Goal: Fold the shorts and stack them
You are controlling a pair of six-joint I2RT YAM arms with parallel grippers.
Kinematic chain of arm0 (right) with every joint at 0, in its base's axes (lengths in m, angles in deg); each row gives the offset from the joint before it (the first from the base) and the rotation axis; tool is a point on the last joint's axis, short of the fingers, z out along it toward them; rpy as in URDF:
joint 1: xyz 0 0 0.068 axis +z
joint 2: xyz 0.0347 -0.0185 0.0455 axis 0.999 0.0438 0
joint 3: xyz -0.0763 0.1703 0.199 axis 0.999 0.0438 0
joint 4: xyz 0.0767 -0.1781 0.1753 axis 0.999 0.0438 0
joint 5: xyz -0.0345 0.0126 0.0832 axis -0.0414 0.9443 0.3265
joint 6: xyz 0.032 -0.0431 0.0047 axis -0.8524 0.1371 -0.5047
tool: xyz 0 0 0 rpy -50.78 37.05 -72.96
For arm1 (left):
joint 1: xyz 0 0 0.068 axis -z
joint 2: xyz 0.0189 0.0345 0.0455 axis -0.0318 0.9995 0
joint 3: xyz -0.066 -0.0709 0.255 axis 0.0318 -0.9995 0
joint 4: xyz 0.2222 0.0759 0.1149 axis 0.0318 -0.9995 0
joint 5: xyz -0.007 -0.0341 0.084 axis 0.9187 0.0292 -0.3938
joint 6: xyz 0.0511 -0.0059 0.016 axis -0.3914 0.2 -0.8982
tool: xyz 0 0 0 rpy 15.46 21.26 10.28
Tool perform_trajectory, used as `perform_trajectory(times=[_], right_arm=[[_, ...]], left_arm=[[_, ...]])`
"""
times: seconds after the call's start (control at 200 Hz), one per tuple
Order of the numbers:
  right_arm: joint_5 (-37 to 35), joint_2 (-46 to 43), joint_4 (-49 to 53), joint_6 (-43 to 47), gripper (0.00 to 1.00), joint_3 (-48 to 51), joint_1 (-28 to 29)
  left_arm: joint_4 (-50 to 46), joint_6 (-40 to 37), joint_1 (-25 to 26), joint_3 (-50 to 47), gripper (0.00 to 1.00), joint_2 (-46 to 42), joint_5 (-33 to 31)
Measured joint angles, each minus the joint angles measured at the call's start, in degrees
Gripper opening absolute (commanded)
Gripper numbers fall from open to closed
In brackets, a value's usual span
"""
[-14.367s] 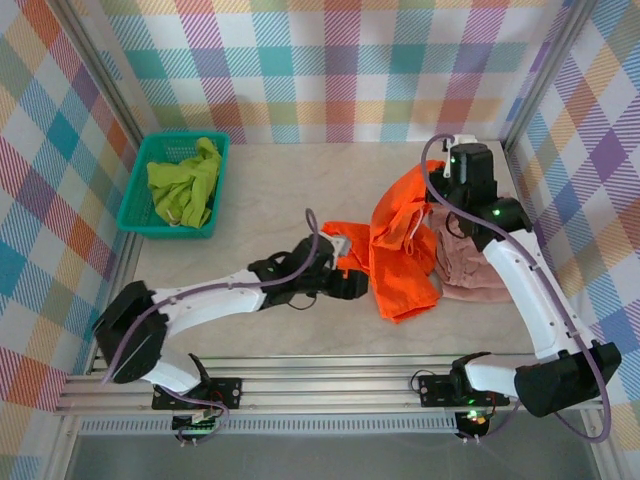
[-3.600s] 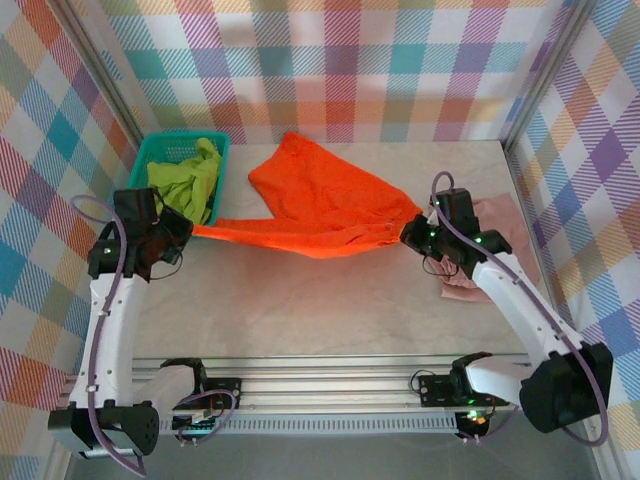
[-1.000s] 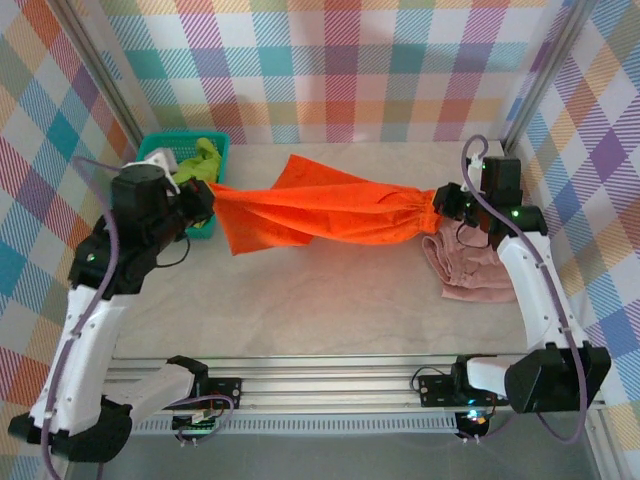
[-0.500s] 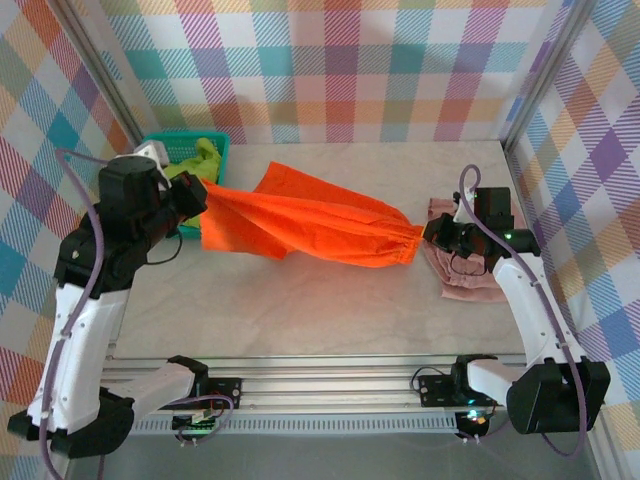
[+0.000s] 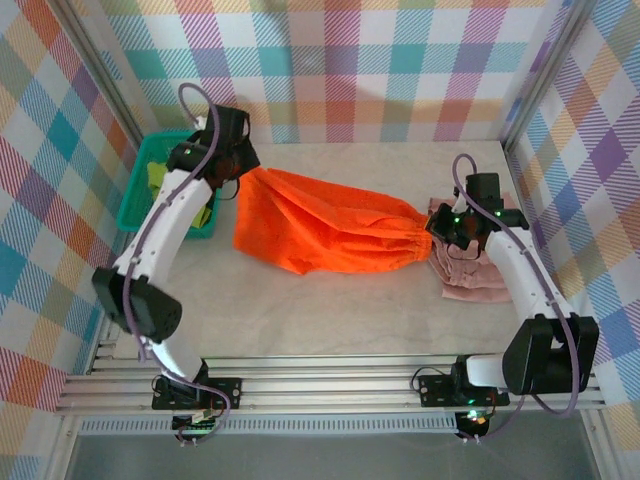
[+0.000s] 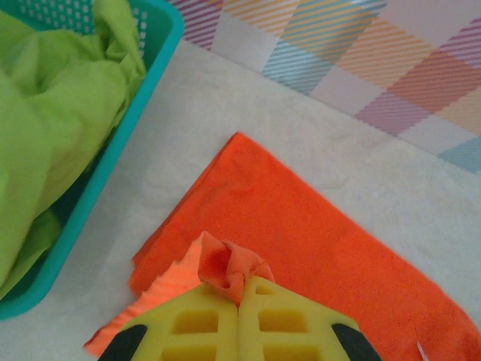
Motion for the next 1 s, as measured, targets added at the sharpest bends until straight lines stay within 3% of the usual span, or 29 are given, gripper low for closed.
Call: perform_trajectory(times=[0.12, 0.19, 0.255, 0.38, 0.445, 0.55, 0.635, 0.735, 0.875, 1.0], right_arm=[[-1.6, 2.5, -1.2, -0.9, 0.04, -0.3, 0.0], [-2.4, 4.7, -1.7, -1.5, 0.12, -1.4, -0.1], [-3.1, 7.5, -2.1, -1.9, 0.26, -3.2, -0.4], [-3.4, 13.5, -2.3, -3.0, 0.48, -8.3, -2.0], [-2.3, 16.1, -1.9, -3.7, 0.56, -11.8, -3.7], [-0.1, 15.7, -2.6, -5.1, 0.71, -14.6, -5.3], [2.4, 12.3, -4.6, -5.9, 0.79, -14.0, -5.2], [5.8, 7.5, -7.3, -6.4, 0.81, -12.2, -1.7], [9.3, 5.6, -9.9, -5.9, 0.82, -9.3, 8.0], [6.9, 8.8, -10.1, -1.9, 0.82, -8.6, 19.3]], left_arm=[[-0.5, -0.6, 0.0, 8.3, 0.0, 7.8, -1.0], [-1.0, -0.8, 0.0, 14.6, 0.07, 13.0, -1.4], [-2.0, -1.1, -0.1, 20.8, 0.28, 18.2, -1.7], [-3.6, -1.2, -0.6, 30.0, 0.82, 26.8, -1.2], [-4.4, -1.2, -1.2, 33.0, 0.92, 29.8, -0.2], [-6.4, -1.3, -2.0, 33.1, 0.99, 29.9, 1.5], [-6.1, -0.7, -2.3, 26.0, 1.0, 24.7, 3.0], [-3.0, 0.8, -2.4, 7.8, 1.0, 11.2, 5.5], [2.7, 5.8, -2.4, -19.0, 1.0, -10.3, 8.9], [7.4, 10.7, -2.4, -35.8, 1.0, -20.7, 9.6]])
